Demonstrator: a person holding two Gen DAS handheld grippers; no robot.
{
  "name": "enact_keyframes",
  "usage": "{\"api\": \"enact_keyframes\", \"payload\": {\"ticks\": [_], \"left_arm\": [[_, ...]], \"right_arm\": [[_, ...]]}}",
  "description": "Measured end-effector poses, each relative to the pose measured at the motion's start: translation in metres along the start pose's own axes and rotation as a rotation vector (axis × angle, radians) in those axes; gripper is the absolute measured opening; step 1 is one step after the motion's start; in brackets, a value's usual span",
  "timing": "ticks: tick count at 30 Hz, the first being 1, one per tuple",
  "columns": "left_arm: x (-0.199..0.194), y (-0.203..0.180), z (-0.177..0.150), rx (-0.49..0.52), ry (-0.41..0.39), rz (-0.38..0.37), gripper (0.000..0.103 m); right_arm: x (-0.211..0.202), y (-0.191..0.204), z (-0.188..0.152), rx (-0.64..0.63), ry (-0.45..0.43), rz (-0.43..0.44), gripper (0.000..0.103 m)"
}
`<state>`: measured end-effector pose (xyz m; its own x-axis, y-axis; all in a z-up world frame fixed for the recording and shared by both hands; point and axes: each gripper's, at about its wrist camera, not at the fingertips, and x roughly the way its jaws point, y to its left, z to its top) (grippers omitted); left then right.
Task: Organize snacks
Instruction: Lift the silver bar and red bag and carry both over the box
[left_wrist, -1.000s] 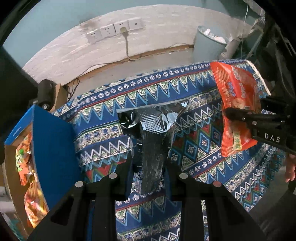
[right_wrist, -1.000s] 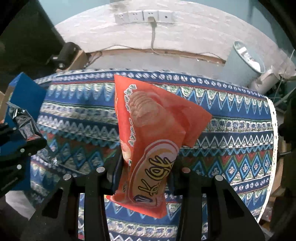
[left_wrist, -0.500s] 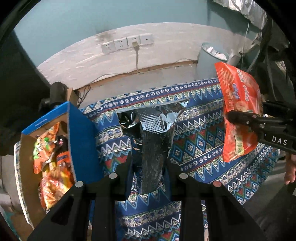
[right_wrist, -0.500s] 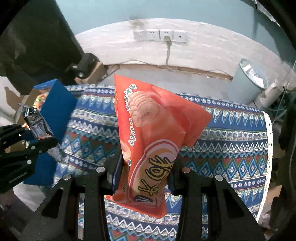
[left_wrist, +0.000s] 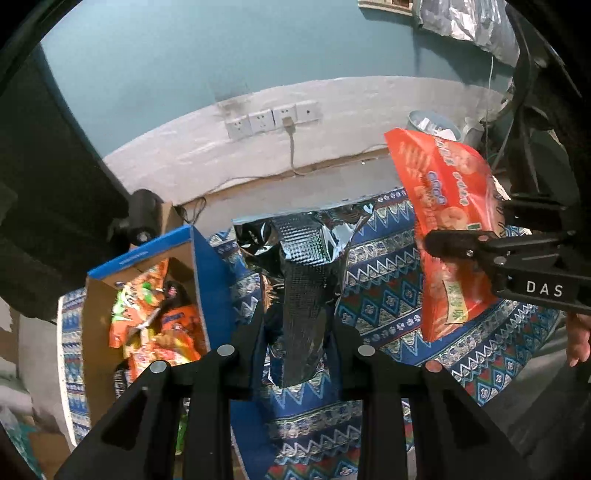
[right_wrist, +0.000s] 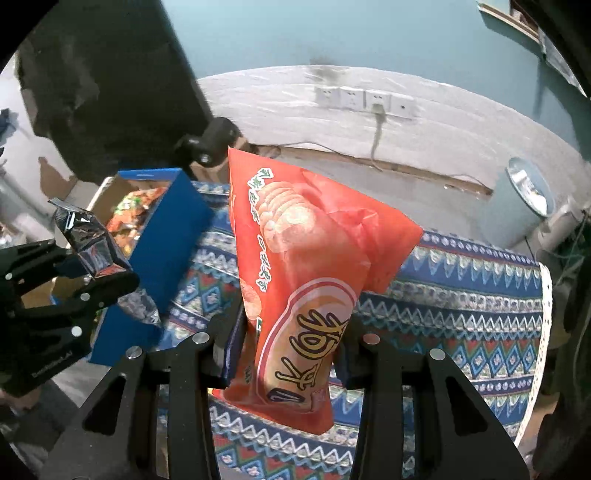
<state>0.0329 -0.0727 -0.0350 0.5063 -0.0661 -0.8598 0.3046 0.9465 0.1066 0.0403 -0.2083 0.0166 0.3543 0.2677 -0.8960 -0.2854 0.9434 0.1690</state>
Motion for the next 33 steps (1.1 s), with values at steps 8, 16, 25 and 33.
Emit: {"api": "enact_keyframes", "payload": {"ticks": [8,16,25,33], "left_arm": [[-0.023,0.014,-0.006,-0.008,-0.037,0.014,0.028],[-0.041,0.037,-0.019,-0.040,-0.058,0.017,0.028],[-0.051,0.071,-0.036,-0.106,-0.064,0.027,0.028],[-0.048,0.115,-0.054,-0.199,-0.055,0.037,0.028]], "right_arm": [[-0.006,0.027,0.011,-0.045,-0.028,0.041,0.039],[-0.002,0.064,0.024,-0.102,-0.034,0.081,0.039],[0.009,0.105,0.038,-0.157,-0.027,0.120,0.039],[0.025,0.147,0.052,-0.203,-0.013,0.159,0.039]]}}
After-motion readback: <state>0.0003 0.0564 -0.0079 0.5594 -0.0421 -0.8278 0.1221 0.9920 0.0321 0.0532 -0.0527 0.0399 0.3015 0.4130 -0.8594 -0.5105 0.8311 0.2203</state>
